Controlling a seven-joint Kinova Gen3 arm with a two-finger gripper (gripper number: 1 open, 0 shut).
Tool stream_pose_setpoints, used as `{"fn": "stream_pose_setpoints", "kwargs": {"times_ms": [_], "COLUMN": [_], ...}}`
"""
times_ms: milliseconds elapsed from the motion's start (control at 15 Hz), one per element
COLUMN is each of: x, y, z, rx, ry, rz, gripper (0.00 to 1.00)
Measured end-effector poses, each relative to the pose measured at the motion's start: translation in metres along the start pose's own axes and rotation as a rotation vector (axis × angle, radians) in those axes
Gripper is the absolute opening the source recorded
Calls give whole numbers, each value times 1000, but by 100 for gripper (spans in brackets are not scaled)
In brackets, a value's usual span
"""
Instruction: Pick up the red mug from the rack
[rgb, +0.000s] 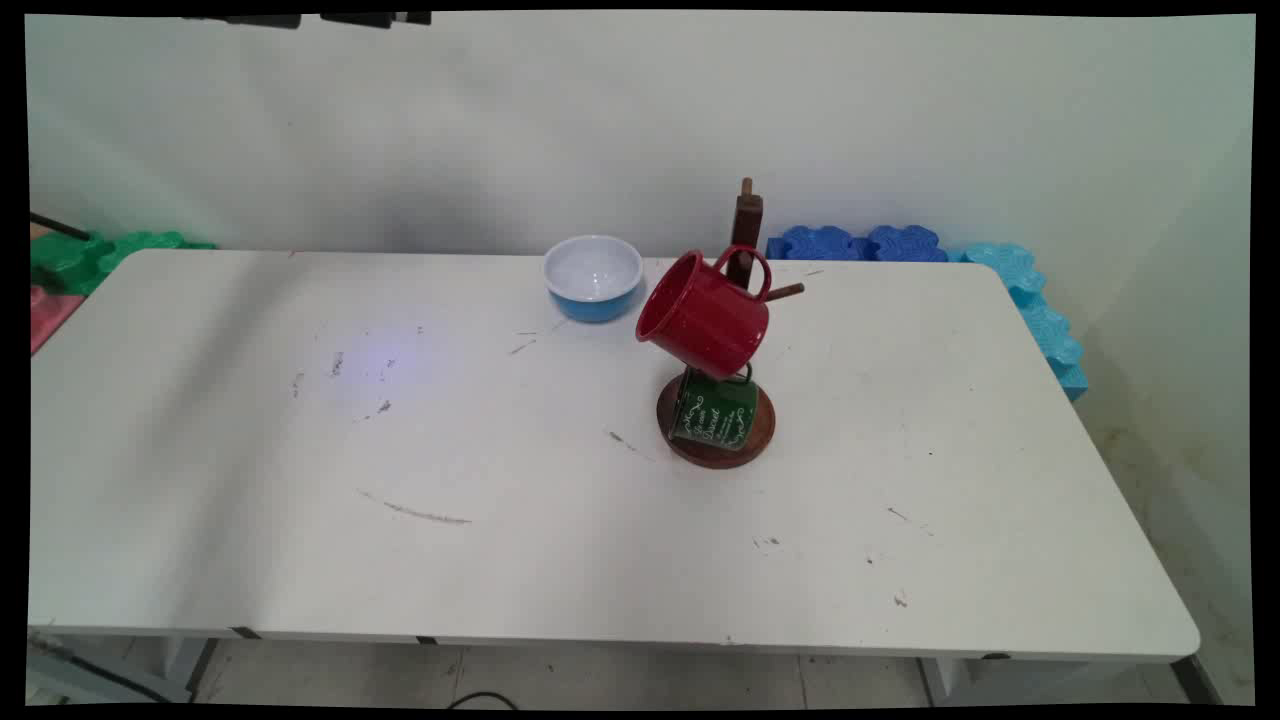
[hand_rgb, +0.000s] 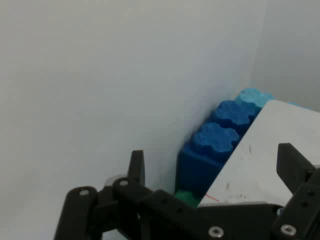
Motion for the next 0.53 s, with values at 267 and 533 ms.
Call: {"fn": "stream_pose_setpoints", "kwargs": {"times_ms": [267,533], "x": [-5,-12], "y": [4,9], "z": [2,3], "rx": [-19,-47], "ry": [-25,-60], "rz": [7,19], "gripper": [100,100]}}
